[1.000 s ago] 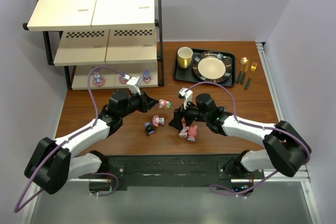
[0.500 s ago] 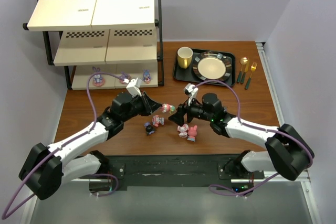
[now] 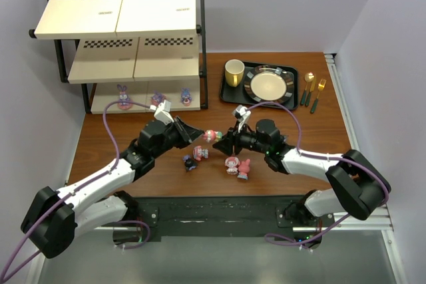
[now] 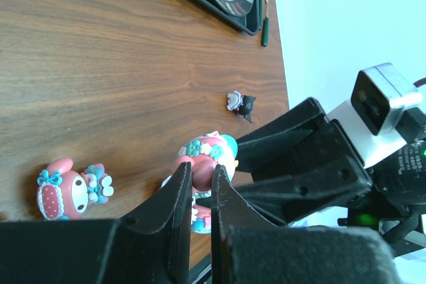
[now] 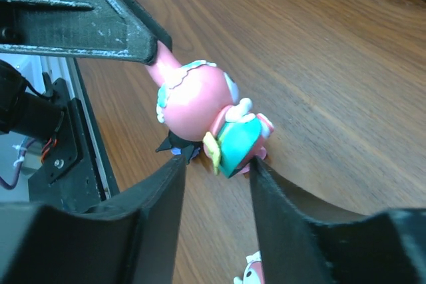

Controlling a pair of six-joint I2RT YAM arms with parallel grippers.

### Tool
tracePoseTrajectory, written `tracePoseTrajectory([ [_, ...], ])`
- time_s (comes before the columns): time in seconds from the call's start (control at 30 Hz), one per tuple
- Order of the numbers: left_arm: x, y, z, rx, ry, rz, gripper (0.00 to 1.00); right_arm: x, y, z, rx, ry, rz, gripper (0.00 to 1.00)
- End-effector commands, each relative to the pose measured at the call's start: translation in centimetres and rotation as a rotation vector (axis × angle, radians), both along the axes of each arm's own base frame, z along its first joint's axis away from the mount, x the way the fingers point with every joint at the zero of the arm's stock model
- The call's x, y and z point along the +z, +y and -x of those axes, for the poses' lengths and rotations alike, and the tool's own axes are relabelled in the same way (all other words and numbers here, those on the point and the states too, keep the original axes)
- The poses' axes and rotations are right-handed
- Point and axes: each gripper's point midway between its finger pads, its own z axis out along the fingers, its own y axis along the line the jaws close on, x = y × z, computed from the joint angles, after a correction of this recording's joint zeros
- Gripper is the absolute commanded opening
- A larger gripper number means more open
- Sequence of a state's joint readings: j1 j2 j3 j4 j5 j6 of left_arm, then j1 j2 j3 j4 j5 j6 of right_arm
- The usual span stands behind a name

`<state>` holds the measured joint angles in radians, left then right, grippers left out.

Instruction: Place and organize the plastic toys onto the shelf

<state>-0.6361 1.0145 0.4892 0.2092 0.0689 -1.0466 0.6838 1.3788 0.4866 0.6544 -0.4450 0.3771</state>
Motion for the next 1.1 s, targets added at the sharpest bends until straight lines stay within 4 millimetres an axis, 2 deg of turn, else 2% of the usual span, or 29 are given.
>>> tracePoseTrajectory([
  [0.0,1.2,-0.3,-0.3,0.011,-0.022,0.044,0.0,2.1,0.3,-0.3,0.006,-0.065,-0.054,0.39],
  [0.13,1.0,-0.5,-0.1,-0.012,-0.024,0.031,0.0,2.1,0.3,-0.4,0.002,-0.068,-0.046,0.29],
  [0.27,0.7,-0.5,0.1,-0.03,-0.032,0.008,0.0,2.0,0.2,-0.5,-0.005,-0.062,-0.043,0.1],
  [0.37,0.6,-0.5,0.4,-0.049,-0.041,-0.01,0.0,2.1,0.1,-0.6,-0.014,-0.055,-0.038,0.0],
  [0.43,0.4,-0.5,0.6,-0.063,-0.047,-0.022,0.0,2.1,0.0,-0.6,-0.019,-0.051,-0.037,0.0],
  [0.57,0.6,-0.5,0.8,-0.087,-0.072,-0.04,0.08,2.1,0.1,-0.4,-0.015,-0.035,-0.036,0.0],
  [0.67,0.5,-0.4,0.8,-0.088,-0.078,-0.052,0.0,2.2,0.1,-0.3,-0.011,-0.03,-0.04,0.0],
  [0.73,0.4,-0.2,0.8,-0.073,-0.071,-0.05,0.0,2.1,0.1,-0.3,-0.008,-0.025,-0.029,0.0],
  [0.8,0.5,0.0,0.7,-0.049,-0.054,-0.035,0.0,1.7,-0.1,-0.4,-0.012,-0.029,-0.008,0.19],
  [0.83,0.2,0.4,0.6,-0.021,-0.036,-0.037,0.0,1.2,-0.3,-0.2,-0.014,-0.023,0.005,0.34],
  [0.87,0.4,0.7,0.6,-0.001,-0.033,-0.025,0.0,1.0,-0.6,-0.4,-0.029,-0.028,0.014,0.42],
  [0.97,0.4,1.6,0.7,0.075,0.022,0.026,0.0,1.0,-0.8,-0.4,-0.042,-0.043,0.008,0.61],
  [1.07,0.5,2.2,0.7,0.144,0.077,0.094,0.0,1.3,-0.8,-0.5,-0.033,-0.089,0.011,0.73],
])
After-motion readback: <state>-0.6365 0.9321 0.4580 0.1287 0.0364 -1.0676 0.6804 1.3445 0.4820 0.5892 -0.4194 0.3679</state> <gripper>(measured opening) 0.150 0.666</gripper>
